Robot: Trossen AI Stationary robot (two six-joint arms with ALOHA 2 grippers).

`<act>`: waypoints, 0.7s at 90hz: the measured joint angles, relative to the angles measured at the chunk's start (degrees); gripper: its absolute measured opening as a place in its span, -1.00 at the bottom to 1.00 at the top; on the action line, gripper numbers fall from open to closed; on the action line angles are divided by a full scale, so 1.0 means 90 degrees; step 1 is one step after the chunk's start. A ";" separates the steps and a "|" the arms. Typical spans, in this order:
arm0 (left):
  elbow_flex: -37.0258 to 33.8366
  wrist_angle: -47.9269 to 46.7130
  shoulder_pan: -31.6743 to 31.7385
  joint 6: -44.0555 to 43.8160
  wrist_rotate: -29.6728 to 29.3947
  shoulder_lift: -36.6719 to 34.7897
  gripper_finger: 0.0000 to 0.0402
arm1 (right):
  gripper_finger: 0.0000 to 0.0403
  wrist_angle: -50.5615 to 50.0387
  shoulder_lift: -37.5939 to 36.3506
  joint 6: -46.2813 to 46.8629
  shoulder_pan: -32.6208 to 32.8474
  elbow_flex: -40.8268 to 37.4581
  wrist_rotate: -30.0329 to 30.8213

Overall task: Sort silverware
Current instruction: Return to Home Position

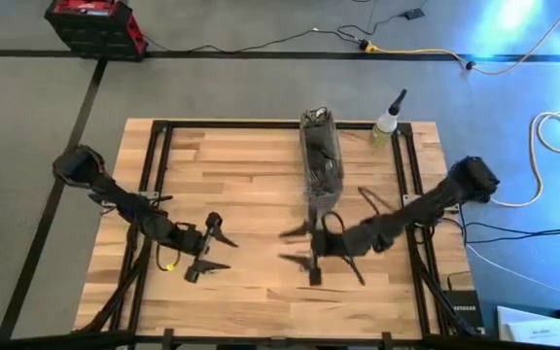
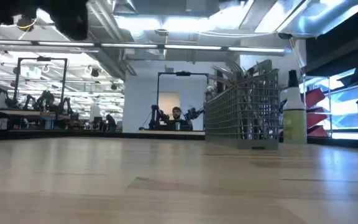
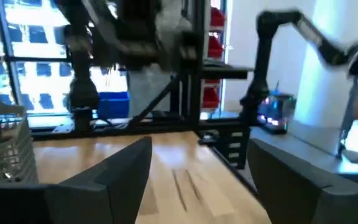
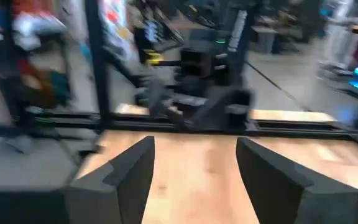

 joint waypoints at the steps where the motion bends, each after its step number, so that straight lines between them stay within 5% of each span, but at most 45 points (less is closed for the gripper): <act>1: -0.0049 0.0064 0.0017 -0.0019 -0.0034 0.0000 0.24 | 0.04 0.0197 0.0017 0.0008 0.0010 -0.0138 0.0006; 13: -0.0761 0.0945 0.0252 -0.0021 -0.0301 -0.0001 0.24 | 0.04 0.1554 -0.0043 0.0143 -0.0013 -0.1584 -0.0011; 18: -0.1020 0.1361 0.0471 0.0090 -0.0105 -0.0115 0.24 | 0.04 0.1828 -0.0366 0.0214 -0.0212 -0.2070 -0.0535; 35: -0.1210 0.0103 0.2231 -0.0628 0.1997 -0.0570 0.21 | -0.11 0.1814 -0.1738 0.1205 -0.1775 -0.3278 -0.3119; 46: -0.1190 0.0315 0.3163 -0.0664 0.3221 -0.0590 0.18 | -0.30 0.1906 -0.2510 0.1242 -0.2564 -0.3682 -0.4309; 63: -0.1430 0.0105 0.4274 -0.0971 0.4119 -0.0941 0.18 | -0.47 0.2017 -0.3526 0.1092 -0.2771 -0.4617 -0.4159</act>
